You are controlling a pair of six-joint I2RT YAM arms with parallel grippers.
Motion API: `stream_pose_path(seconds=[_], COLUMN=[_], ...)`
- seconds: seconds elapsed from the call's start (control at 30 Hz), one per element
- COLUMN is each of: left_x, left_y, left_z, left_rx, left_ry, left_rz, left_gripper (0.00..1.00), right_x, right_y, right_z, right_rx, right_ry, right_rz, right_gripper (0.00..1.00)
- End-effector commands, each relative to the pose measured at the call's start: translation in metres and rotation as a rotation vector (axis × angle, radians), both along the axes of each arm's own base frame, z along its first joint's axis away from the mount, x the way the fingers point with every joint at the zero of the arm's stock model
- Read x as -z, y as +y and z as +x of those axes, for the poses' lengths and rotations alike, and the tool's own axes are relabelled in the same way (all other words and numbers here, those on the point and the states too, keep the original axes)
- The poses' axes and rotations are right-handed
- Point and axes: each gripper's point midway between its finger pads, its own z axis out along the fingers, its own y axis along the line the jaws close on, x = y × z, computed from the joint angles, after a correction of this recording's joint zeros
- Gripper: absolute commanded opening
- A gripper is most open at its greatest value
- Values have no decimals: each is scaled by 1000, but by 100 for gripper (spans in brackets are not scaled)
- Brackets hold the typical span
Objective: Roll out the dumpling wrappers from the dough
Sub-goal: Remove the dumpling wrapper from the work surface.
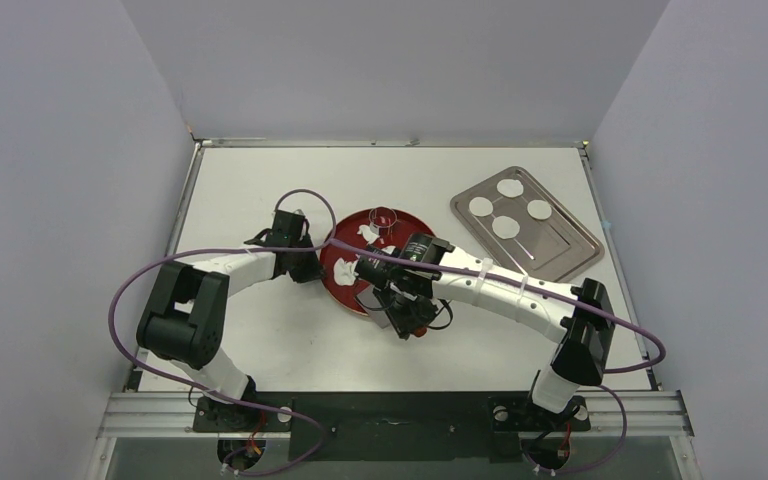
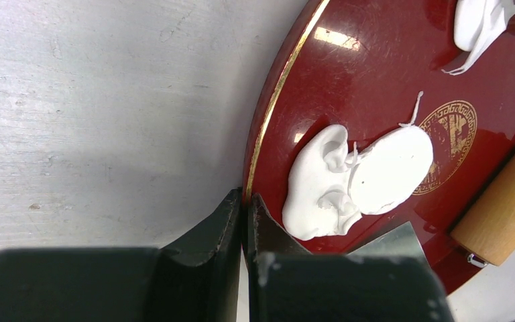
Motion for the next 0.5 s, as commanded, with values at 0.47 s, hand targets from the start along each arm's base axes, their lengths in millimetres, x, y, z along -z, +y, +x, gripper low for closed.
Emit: stream_pose_path(seconds=[0.47], left_x=[10], left_y=[-2], left_z=[-23], left_rx=[5], left_ry=[72], left_rz=[-29], left_gripper=[0], right_x=[-10], right_y=[60], right_z=[14], right_rx=[10], right_ry=[-27], right_rz=[154], right_gripper=[0])
